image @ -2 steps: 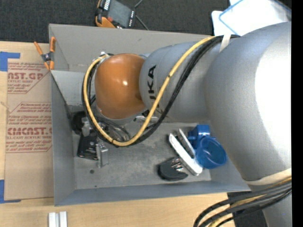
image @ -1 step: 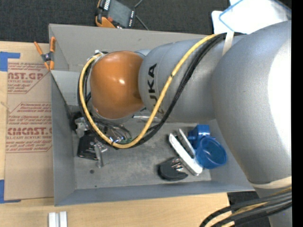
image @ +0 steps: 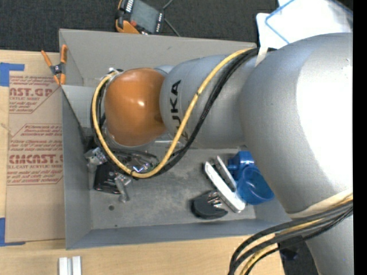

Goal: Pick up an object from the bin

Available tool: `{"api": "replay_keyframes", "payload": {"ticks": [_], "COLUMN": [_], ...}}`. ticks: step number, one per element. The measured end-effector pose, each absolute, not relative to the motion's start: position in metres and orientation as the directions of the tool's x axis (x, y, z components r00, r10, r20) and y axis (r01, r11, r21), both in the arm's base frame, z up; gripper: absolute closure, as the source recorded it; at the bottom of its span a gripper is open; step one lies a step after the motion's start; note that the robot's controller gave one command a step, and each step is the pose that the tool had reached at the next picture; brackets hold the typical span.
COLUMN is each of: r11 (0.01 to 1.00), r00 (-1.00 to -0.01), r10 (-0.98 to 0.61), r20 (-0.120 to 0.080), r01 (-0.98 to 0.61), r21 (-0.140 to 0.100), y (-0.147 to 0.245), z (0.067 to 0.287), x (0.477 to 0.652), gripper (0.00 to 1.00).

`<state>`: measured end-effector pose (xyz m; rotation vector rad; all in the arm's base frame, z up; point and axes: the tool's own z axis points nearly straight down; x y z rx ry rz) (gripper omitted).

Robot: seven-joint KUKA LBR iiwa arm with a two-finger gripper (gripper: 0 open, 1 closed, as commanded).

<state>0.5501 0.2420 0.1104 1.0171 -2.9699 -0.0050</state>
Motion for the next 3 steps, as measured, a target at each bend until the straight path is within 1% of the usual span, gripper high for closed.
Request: {"api": "replay_keyframes", "payload": {"ticks": [1, 2, 3], "r11": [0.568, 0.677, 0.677], "r00": [-0.568, -0.677, -0.677], "r10": [-0.823, -0.736, -0.736], "r20": [-0.012, -0.003, -0.003], "r01": [-0.823, -0.736, -0.736], "r21": [-0.005, 0.006, 0.006], "y": [0.223, 0.236, 0.236], "z": [0.068, 0.069, 0.069], "x": [0.574, 0.572, 0.572], "gripper": [0.0, 1.0, 1.0]}}
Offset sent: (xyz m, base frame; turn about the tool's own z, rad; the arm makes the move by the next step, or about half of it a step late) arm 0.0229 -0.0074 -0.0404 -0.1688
